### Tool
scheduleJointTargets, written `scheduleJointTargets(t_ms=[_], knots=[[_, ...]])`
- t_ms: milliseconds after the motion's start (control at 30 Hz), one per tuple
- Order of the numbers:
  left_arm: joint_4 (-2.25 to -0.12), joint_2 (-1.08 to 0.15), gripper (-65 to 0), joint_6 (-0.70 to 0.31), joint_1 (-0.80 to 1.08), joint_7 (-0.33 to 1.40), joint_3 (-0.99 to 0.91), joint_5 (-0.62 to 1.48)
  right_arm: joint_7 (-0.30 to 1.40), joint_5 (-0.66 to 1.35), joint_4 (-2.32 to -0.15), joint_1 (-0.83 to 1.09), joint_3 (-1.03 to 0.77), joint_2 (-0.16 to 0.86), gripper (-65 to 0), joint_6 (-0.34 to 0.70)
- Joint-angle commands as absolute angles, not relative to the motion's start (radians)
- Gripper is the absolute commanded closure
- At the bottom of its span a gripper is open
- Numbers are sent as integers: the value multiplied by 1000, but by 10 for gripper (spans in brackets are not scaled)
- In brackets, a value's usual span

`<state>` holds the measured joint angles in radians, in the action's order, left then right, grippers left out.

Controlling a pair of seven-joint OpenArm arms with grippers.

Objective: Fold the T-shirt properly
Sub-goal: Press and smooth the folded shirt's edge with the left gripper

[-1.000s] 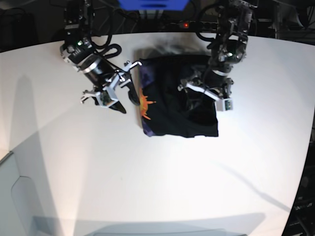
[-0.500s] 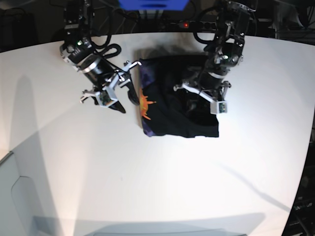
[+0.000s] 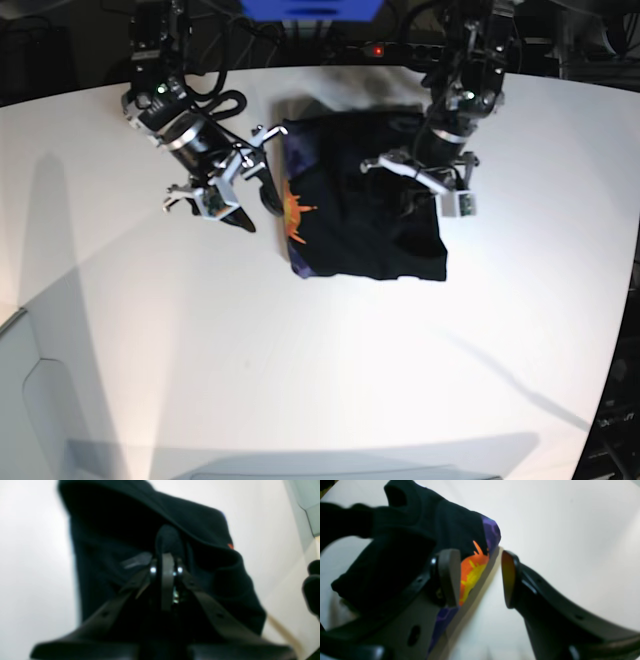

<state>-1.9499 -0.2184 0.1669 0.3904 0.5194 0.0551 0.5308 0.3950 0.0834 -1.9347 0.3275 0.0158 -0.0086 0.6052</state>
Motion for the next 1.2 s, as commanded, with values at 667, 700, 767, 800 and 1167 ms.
scheduleJointTargets(t_ms=[667, 700, 767, 800, 1167], knots=[[-2022, -226, -15, 151, 624, 501, -41, 541, 364, 101, -1948, 320, 21, -12, -275, 618], [-2022, -226, -39, 151, 624, 501, -41, 541, 364, 101, -1948, 320, 21, -12, -275, 618], [-2022, -226, -103, 151, 624, 501, -42, 541, 363, 102, -1948, 320, 21, -13, -275, 618], [-2022, -226, -141, 151, 624, 501, -42, 541, 363, 104, -1948, 320, 21, -13, -275, 618], [-2029, -226, -261, 151, 610, 490, -42, 542, 358, 101, -1948, 321, 21, -15, -275, 618]])
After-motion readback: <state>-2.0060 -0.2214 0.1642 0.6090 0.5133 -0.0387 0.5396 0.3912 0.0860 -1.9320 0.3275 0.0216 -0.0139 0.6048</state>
